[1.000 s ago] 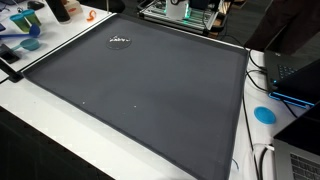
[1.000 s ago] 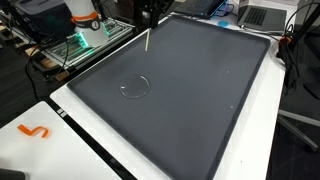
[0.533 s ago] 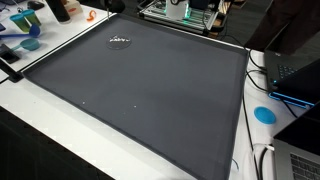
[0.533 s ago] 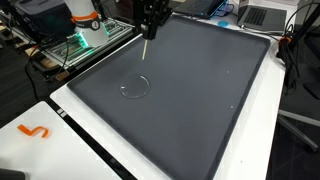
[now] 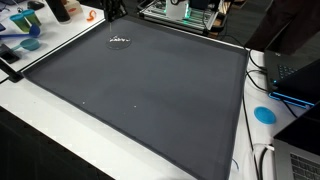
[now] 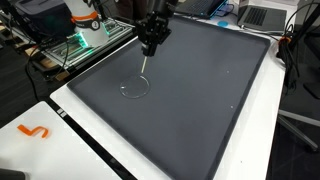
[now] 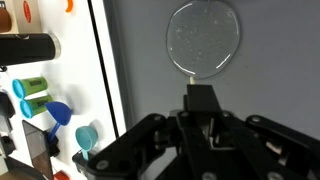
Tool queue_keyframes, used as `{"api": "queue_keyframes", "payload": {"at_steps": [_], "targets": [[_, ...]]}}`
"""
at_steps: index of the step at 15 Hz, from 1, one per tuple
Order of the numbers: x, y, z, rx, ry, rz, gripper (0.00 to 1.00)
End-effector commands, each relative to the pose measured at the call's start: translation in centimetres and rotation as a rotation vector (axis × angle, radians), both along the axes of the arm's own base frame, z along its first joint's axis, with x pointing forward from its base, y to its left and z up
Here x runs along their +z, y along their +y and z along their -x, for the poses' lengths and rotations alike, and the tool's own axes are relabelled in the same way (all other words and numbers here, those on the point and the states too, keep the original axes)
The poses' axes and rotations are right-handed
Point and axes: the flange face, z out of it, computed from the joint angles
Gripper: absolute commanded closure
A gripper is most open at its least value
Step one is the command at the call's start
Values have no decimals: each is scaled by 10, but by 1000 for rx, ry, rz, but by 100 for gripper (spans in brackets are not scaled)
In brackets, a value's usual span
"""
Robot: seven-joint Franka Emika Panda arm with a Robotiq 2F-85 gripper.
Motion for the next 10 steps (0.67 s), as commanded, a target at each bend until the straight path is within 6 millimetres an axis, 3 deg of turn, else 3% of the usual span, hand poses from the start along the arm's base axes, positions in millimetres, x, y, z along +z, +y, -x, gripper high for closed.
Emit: {"api": "queue_keyframes", "payload": {"at_steps": [1,10], "targets": [[-22,1,2,6,-19,19,96],[-46,-4,1,22,-29,8,96]]}}
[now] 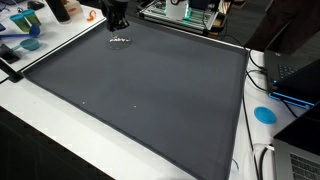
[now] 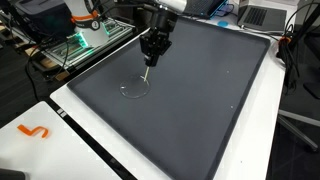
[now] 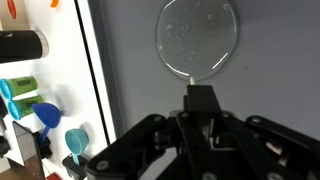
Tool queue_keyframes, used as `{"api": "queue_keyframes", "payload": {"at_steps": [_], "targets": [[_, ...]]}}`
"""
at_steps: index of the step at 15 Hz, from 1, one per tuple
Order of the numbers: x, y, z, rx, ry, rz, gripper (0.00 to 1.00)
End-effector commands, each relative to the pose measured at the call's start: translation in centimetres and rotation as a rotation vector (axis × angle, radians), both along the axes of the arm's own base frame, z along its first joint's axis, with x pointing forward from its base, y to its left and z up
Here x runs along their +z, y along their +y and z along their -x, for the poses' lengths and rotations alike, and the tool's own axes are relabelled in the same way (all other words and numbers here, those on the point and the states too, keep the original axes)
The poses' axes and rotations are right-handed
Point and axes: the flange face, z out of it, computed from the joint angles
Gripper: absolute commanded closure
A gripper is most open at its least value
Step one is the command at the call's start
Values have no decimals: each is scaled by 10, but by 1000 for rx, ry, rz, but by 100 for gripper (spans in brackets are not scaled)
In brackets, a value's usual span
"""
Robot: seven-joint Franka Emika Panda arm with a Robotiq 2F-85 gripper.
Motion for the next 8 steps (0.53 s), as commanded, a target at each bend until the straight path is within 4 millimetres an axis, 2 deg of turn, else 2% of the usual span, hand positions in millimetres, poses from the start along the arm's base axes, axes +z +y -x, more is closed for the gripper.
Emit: {"api": "queue_keyframes", "payload": {"at_steps": [1,8], "targets": [[-6,-8,3,10,-16,-7,96],[1,-22,1,-8,-29,-62,96]]}}
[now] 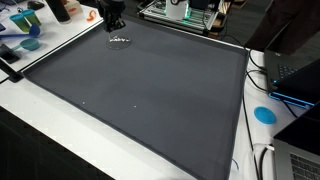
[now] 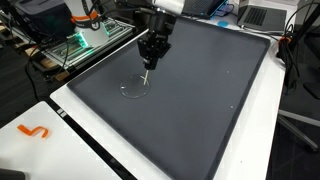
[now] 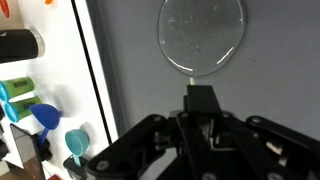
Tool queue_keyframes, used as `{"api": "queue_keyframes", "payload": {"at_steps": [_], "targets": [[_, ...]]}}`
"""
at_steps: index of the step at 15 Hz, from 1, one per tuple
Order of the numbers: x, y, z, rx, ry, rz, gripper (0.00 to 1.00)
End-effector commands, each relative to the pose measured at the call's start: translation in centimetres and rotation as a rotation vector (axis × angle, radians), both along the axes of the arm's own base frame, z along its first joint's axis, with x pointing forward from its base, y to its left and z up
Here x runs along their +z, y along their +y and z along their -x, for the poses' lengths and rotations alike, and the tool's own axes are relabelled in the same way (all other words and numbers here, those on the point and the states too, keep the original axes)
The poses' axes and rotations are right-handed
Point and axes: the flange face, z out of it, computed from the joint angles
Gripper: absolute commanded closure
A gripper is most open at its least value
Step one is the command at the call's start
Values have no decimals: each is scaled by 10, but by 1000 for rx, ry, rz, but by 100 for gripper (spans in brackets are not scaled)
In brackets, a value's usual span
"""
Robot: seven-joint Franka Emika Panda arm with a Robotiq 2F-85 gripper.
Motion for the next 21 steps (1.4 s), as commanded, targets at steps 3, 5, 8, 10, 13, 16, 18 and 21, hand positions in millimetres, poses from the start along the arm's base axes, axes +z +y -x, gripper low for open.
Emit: {"api": "queue_keyframes", "payload": {"at_steps": [3,5,8,10,13,16,18,21], "targets": [[8,-16,5,-6,5,-93,96],[17,-26,5,-18,-4,-136,96],[30,-42,8,-4,-21,-221,96],[38,-55,9,15,-42,-267,96],[49,-76,12,33,-72,-361,96],[60,-98,21,59,-112,-457,96],[65,-111,27,72,-123,-506,96],[70,-124,35,106,-144,-570,96]]}}
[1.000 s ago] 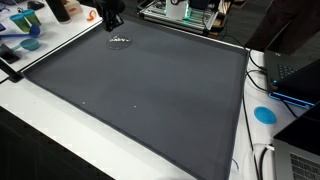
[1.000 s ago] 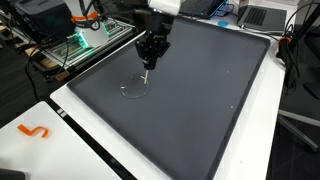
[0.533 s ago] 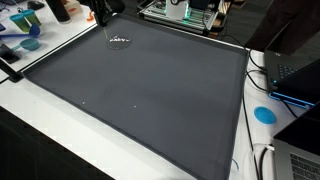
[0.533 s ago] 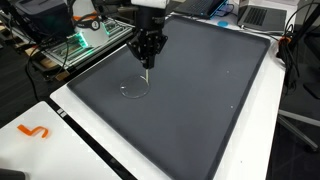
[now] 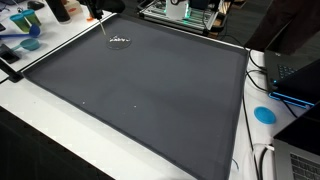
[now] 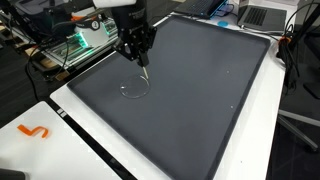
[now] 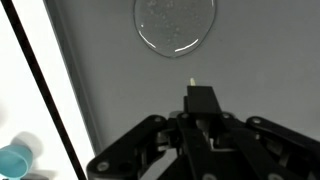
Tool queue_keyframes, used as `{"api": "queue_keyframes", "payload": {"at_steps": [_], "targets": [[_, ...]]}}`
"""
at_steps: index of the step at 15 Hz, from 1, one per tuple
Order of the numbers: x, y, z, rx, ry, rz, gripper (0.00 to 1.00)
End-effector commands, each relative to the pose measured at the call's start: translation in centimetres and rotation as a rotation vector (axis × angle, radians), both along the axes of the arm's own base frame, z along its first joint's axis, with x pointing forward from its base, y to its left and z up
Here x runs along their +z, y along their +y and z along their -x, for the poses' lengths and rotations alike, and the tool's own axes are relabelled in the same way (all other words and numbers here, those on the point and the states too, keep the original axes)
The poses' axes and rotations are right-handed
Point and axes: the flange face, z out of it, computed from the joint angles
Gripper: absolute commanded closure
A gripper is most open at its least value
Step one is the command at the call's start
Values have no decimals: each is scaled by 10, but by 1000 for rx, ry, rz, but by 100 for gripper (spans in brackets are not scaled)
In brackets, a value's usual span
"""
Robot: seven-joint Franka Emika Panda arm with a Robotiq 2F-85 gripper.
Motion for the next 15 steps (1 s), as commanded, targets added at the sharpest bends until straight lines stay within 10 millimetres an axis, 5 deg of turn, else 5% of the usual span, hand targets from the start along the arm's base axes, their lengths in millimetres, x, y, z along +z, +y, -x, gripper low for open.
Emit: {"api": "queue_keyframes", "payload": {"at_steps": [1,15], "targets": [[4,-13,19,43,-33,-72,96],[-35,-76,69,140,-86,-364,96]]}}
